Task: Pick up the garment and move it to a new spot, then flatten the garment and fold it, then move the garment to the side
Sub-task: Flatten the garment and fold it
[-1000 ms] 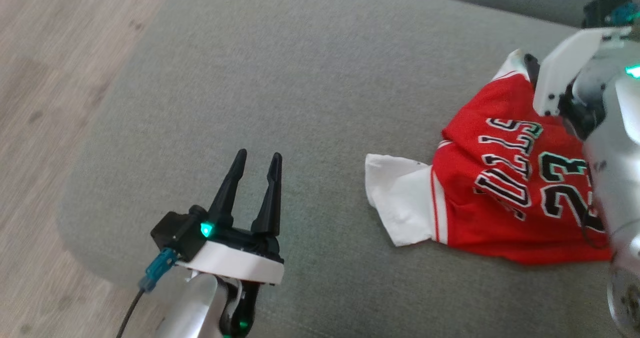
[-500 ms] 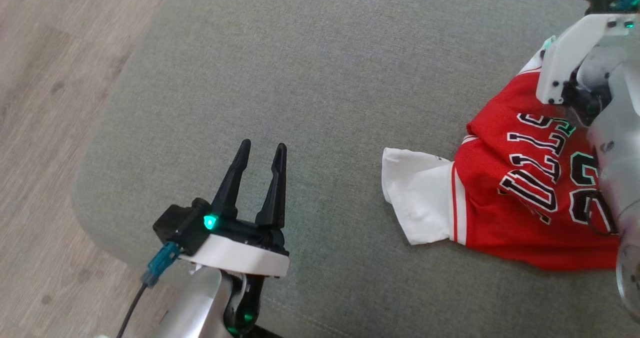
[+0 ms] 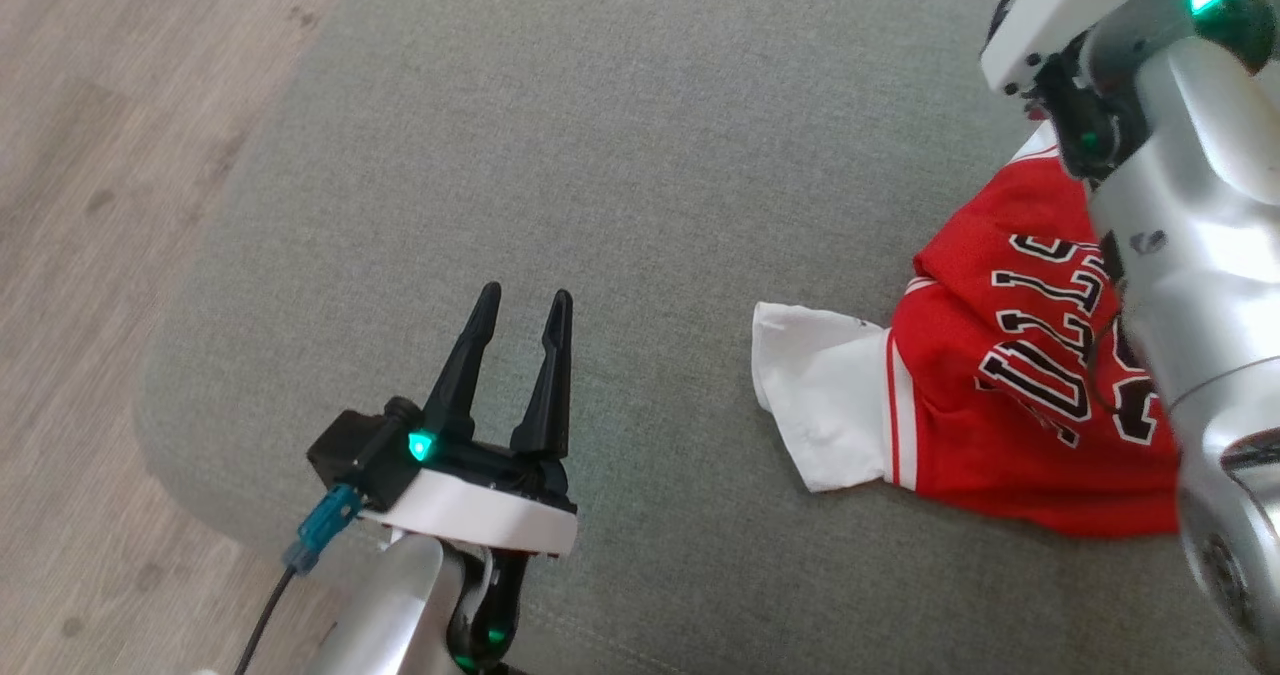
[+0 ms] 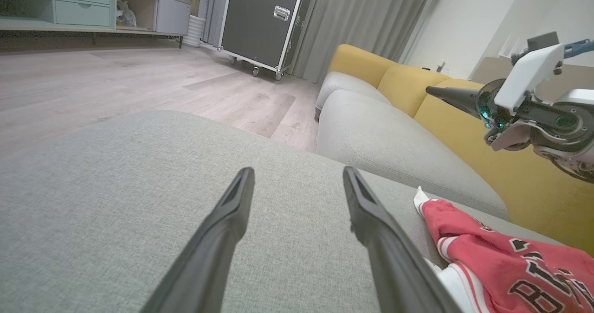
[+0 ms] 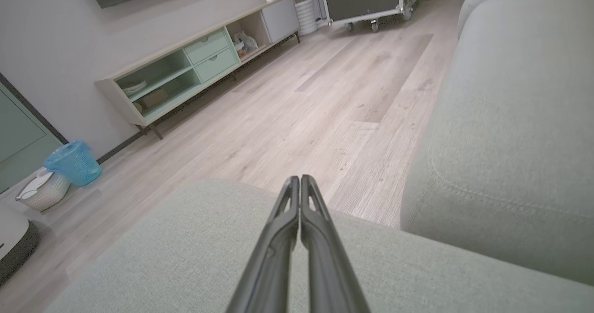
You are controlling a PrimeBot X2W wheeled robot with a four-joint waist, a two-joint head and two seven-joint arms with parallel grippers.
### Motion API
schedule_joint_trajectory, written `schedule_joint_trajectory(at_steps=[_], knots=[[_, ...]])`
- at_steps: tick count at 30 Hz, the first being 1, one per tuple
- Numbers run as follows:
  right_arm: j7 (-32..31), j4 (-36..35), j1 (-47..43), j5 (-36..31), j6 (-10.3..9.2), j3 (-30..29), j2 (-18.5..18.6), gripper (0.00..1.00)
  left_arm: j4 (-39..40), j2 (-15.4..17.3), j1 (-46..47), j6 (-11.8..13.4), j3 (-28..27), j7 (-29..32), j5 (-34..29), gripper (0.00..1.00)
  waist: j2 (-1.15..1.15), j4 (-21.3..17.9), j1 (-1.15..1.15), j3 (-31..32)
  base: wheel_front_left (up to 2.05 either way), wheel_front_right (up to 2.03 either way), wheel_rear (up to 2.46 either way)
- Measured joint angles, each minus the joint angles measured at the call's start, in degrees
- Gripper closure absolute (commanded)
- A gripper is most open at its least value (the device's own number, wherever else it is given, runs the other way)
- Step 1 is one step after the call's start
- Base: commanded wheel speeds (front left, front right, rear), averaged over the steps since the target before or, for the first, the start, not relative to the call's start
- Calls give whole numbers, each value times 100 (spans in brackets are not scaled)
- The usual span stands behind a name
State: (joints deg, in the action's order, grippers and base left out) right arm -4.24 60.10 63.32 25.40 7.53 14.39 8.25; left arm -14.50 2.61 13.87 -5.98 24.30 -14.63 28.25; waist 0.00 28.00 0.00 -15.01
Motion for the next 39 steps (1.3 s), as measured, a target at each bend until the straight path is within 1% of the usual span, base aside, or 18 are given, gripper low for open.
schedule_joint_trajectory(at_steps=[3, 7, 12, 16, 19, 20, 22, 25, 28, 29, 30, 32, 34, 36, 38, 39], knots=[[288, -8, 8, 111, 0, 361, 148, 100, -20, -1, -4, -1, -9, 0, -3, 0, 0, -21, 0, 83, 0, 0, 0], [812, -5, -4, 142, 0, 740, 189, 100, -36, 0, -19, -2, -93, 0, -36, 0, 0, -80, 0, 256, 0, 0, 0], [1511, 2, -343, 84, 0, 964, 305, 100, -60, 0, -79, -8, -339, -1, -188, 0, 0, -231, 1, 577, 0, 0, 0], [1771, -102, -834, -103, 0, 973, 324, 100, -45, 1, -322, -9, -634, 0, -313, 0, 0, -521, 0, 785, 0, 0, 0], [1845, -345, -1302, -288, 0, 806, 345, 100, 14, 2, -417, -11, -829, -1, -381, 0, 0, -785, 1, 919, 0, 0, 0], [1845, -345, -1302, -288, 0, 806, 345, 100, 14, 2, -417, -11, -829, -1, -381, 0, 0, -785, 1, 919, 0, 0, 0], [1845, -599, -1653, -442, 0, 566, 348, 100, 51, 2, -449, -14, -944, 0, -417, 0, 0, -971, 1, 992, 0, 0, 0], [1848, -1184, -2290, -694, 0, 32, 335, 100, 73, 3, -506, -40, -1039, 0, -471, 0, 0, -1238, 1, 1081, 0, 0, 0], [1861, -1612, -3082, -961, 0, -377, 214, 100, 73, 4, -577, -58, -1117, -1, -460, 0, 0, -1466, 0, 1169, 0, 0, 0], [1860, -1694, -3373, -1058, 0, -443, 141, 35, 70, 3, -619, -59, -1135, 0, -381, 0, 0, -1531, 0, 1200, 0, 0, 0], [1844, -1780, -3672, -1131, 0, -520, 47, 0, 51, 3, -660, -59, -1143, 0, -245, 0, 0, -1591, 0, 1228, 0, 0, 0], [1829, -2003, -4229, -1244, 0, -665, -177, 0, -15, 7, -745, -62, -1141, 0, -267, 0, 0, -1703, 0, 1280, 0, 0, 0], [1828, -2302, -4631, -1485, 0, -824, -313, 0, -23, 5, -797, -65, -1139, 0, -263, 0, 0, -1789, 1, 1320, 0, 0, 0], [1823, -2615, -4865, -1607, 0, -998, -391, 0, -31, 7, -814, -65, -1140, 0, -265, 0, 0, -1854, 1, 1344, 0, 0, 0], [1718, -2898, -5005, -1686, 0, -1074, -432, 0, -60, 7, -815, -65, -1140, 0, -327, 0, 0, -1902, 0, 1347, 0, 0, 0], [1604, -3151, -5099, -1757, 0, -1080, -452, 0, -68, 5, -816, -65, -1140, 0, -360, 0, 0, -1923, 0, 1328, 0, 0, 0]])
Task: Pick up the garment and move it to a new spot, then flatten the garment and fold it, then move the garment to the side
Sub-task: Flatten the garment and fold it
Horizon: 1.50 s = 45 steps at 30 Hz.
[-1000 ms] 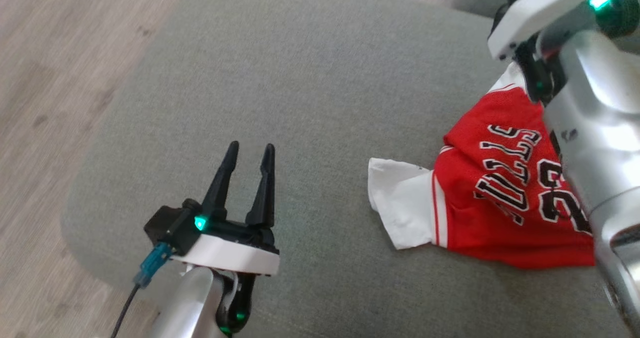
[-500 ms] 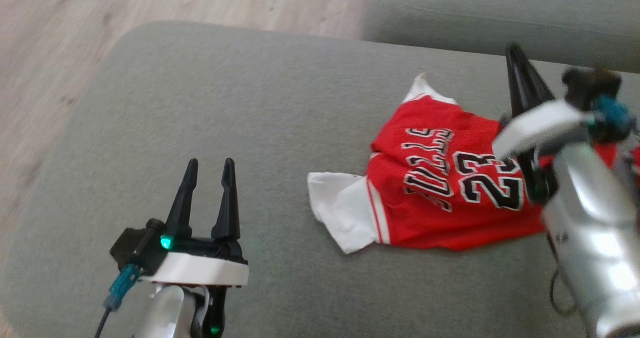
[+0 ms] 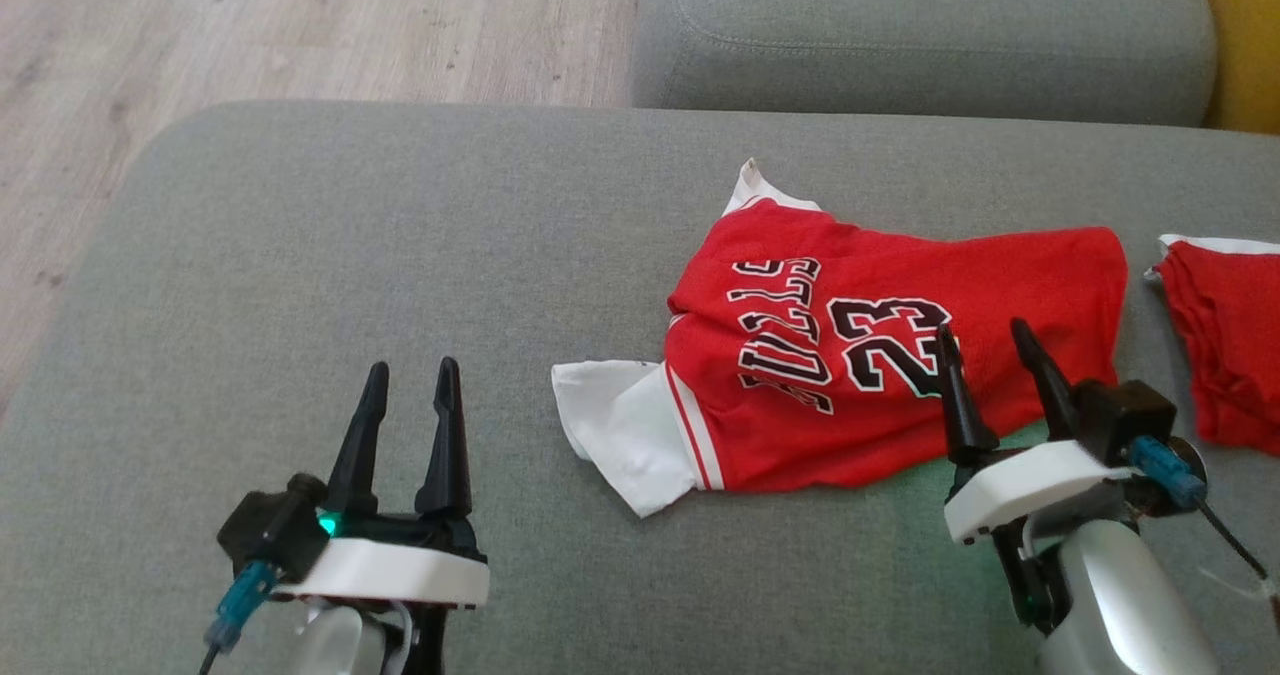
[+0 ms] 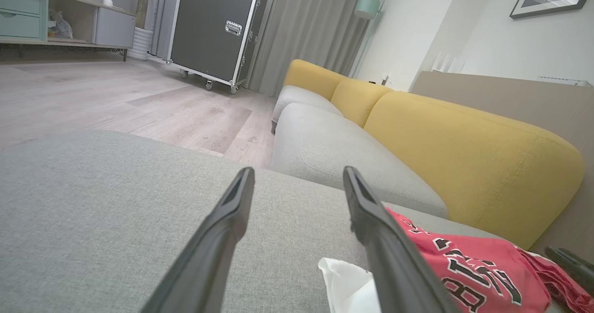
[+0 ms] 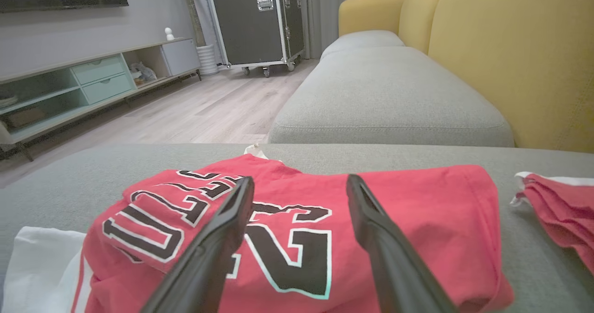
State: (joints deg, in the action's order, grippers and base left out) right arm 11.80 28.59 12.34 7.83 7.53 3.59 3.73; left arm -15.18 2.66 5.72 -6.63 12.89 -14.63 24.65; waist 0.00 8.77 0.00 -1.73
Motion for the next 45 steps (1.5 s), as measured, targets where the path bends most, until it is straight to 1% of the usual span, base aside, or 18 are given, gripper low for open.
schedule_joint_trajectory(at_steps=[6, 8, 11, 14, 17, 18, 21, 24, 29, 34, 39, 42, 43, 44, 45], knots=[[-530, -614, -14, -257, 0, -70, -53, 0, 7, 1, 52, -2, 70, 0, 11, 0, 0, 88, 0, -186, 0, 0, 0], [-856, -670, 93, -400, 0, -81, -55, 0, 8, 1, 140, -5, 186, 0, 19, 0, 0, 175, -1, -282, 0, 0, 0], [-1546, -583, 510, -455, 0, -93, -12, 0, -1, 0, 324, -44, 364, 0, 120, 0, 0, 365, -1, -445, 0, 0, 0], [-2420, -151, 1205, -279, 0, -104, 110, 0, -22, -1, 479, -44, 503, 0, 222, 0, 0, 600, -1, -616, 0, 0, 0], [-3072, 342, 1928, -97, 0, -71, 380, 0, -58, -1, 576, -44, 708, 0, 369, 0, 0, 868, -2, -803, 0, 0, 0], [-3260, 521, 2154, 54, 0, -83, 464, 0, -59, -1, 620, -44, 798, 0, 424, 0, 0, 969, -2, -860, 0, 0, 0], [-3675, 1028, 2748, 227, 0, -33, 749, 0, -58, -2, 740, -44, 1091, 0, 549, 0, 0, 1289, -2, -1022, 0, 0, 0], [-4063, 1561, 3282, 381, 0, 129, 875, 0, -22, -2, 750, -35, 1246, 0, 635, 0, 0, 1543, -1, -1211, 0, 0, 0], [-4420, 2366, 4023, 479, 0, 393, 1022, 0, 163, -7, 772, 118, 1393, 0, 735, 0, 0, 1801, -1, -1522, 0, 0, 0], [-4774, 3153, 4497, 410, 0, 638, 1141, 0, 242, -11, 795, 216, 1490, 0, 764, 0, 0, 1937, -2, -1711, 0, 0, 0], [-5030, 3617, 4950, 410, 0, 773, 1138, 0, 308, -10, 795, 268, 1490, 0, 764, 0, 0, 1997, -1, -1804, 0, 0, 0], [-5079, 3783, 5072, 442, 0, 855, 1122, 0, 338, -11, 795, 297, 1490, 0, 764, 0, 0, 2017, 0, -1836, 0, 0, 0], [-5116, 3828, 5102, 471, 0, 879, 1121, 17, 343, -11, 795, 310, 1490, 0, 764, 0, 0, 2025, 0, -1847, 0, 0, 0], [-5116, 3828, 5102, 471, 0, 879, 1121, 68, 343, -11, 795, 310, 1490, 0, 764, 0, 0, 2025, 0, -1847, 0, 0, 0], [-5115, 3876, 5141, 487, 0, 898, 1120, 100, 344, -11, 795, 309, 1489, 0, 764, 0, 0, 2031, -1, -1853, 0, 0, 0]])
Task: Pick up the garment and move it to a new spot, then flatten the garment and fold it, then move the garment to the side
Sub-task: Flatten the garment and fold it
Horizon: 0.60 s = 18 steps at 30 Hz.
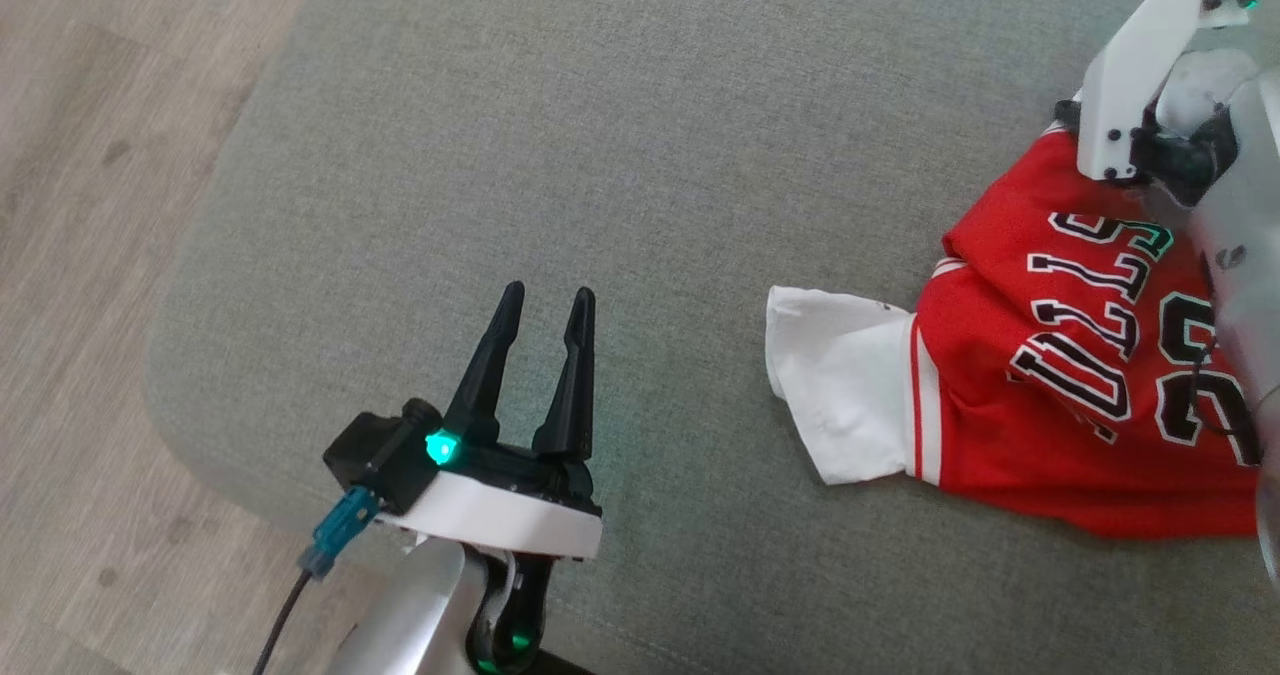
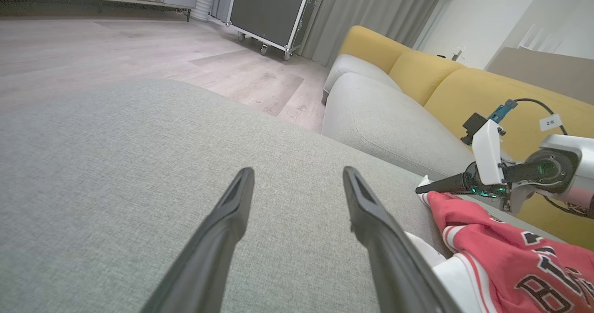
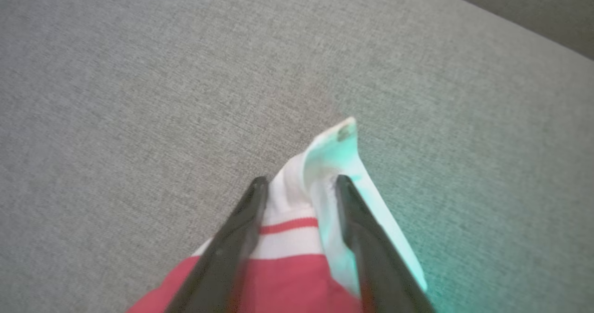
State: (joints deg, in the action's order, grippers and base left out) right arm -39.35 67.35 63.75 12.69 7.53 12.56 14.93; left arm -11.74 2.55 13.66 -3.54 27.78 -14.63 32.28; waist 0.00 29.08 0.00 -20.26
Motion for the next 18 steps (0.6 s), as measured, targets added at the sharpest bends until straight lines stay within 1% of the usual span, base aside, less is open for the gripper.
schedule_joint_trajectory(at_steps=[3, 6, 9, 12, 16, 18], knots=[[86, 54, 52, 85, 0, 56, -45, 100, -1, 0, 0, 0, -3, 0, 0, 0, 0, 10, 0, -4, 0, 0, 0], [485, 78, 23, 296, 0, 74, -144, 100, -11, 0, 1, 0, -15, 0, 0, 0, 0, 15, 0, 21, 0, 0, 0], [1010, -90, -5, 728, 0, 118, -367, 100, -29, 0, 0, 0, -37, 0, 0, 0, 0, 8, 0, 74, 0, 0, 0], [1510, -425, 1, 1276, 0, 213, -598, 100, -38, 0, -1, -1, -47, 0, 0, 0, 0, -10, 0, 136, 0, 0, 0], [2454, -888, 43, 1816, 0, 475, -627, 100, -48, 0, -2, -1, -51, 0, -2, 0, 0, -30, 0, 213, 0, 0, 0], [3018, -1024, 115, 1951, 0, 641, -581, 100, -55, 0, -2, -1, -52, 0, -9, 0, 0, -36, 0, 244, 0, 0, 0]])
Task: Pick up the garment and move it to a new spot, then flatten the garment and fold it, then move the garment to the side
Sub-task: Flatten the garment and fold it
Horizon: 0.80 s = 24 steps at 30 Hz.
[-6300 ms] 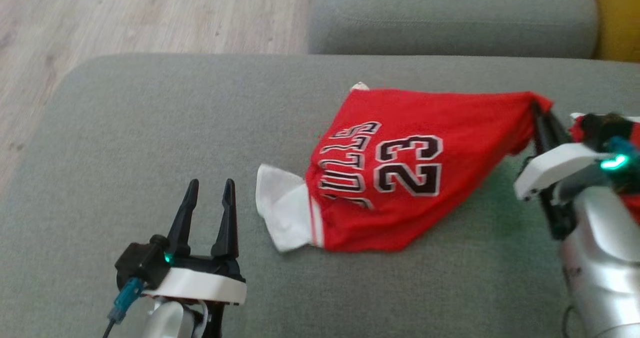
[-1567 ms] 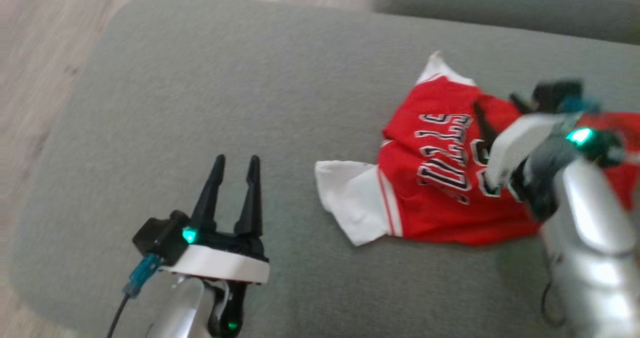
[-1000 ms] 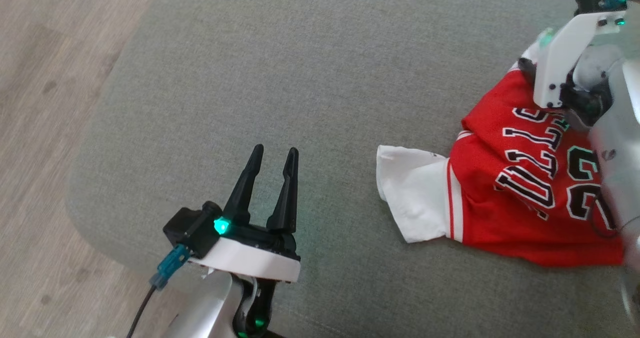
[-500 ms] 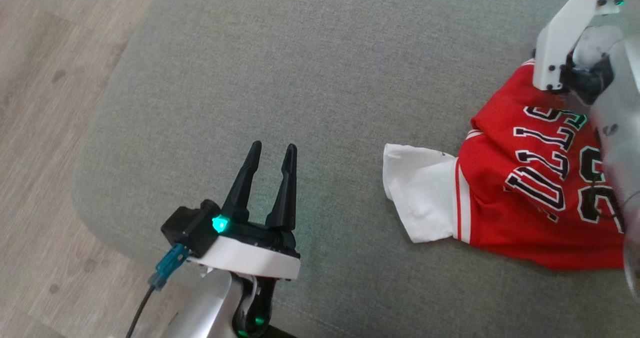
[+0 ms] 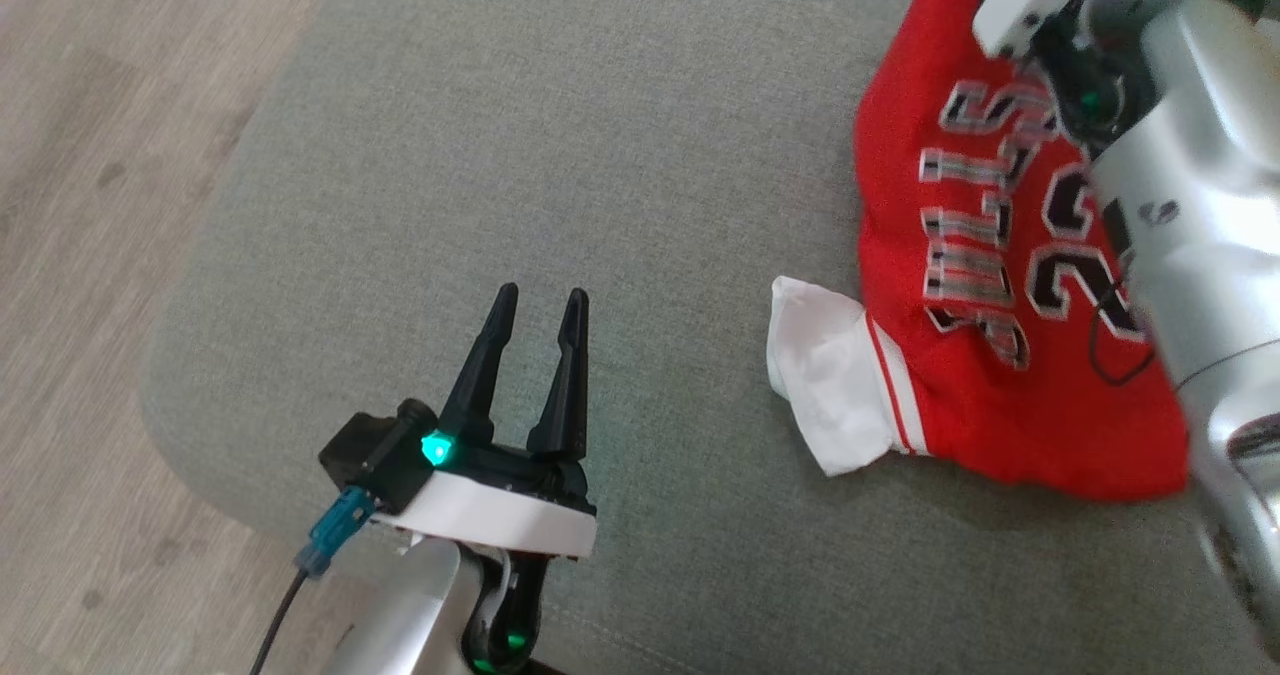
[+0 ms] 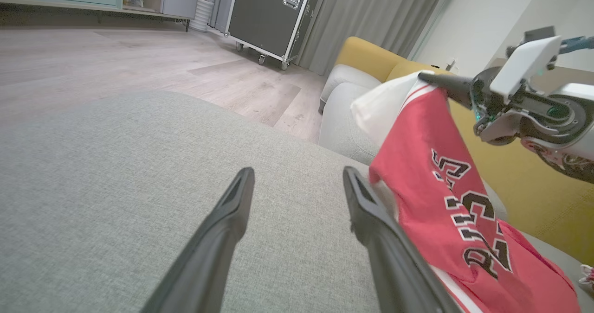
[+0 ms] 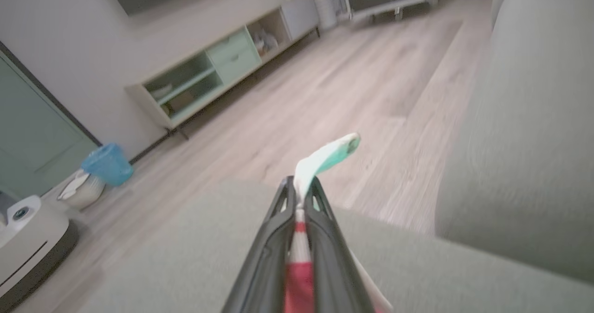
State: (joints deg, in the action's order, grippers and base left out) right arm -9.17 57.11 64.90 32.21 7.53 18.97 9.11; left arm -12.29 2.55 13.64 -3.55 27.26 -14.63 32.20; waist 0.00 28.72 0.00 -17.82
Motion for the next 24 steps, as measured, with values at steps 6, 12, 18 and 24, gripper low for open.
schedule_joint_trajectory(at_steps=[6, 12, 18, 24], knots=[[1871, 79, 413, 45, 0, 308, 253, 100, -5, 0, -4, -5, -62, 0, -42, 0, 0, -7, 0, 54, 0, 0, 0], [2223, 1070, 700, -108, 0, 390, 326, 0, 26, 0, -9, -7, -81, 0, -43, 0, 0, 36, 0, 11, 0, 0, 0], [1783, 1725, 687, -459, 0, 654, 354, 0, 18, 0, -22, -2, -88, 0, -51, 0, 0, 32, 0, 77, 0, 0, 0], [2009, 1771, 361, -468, 0, 662, 347, 0, -83, 1, -25, -52, -172, -1, -174, 0, 0, -61, 0, 339, 0, 0, 0]])
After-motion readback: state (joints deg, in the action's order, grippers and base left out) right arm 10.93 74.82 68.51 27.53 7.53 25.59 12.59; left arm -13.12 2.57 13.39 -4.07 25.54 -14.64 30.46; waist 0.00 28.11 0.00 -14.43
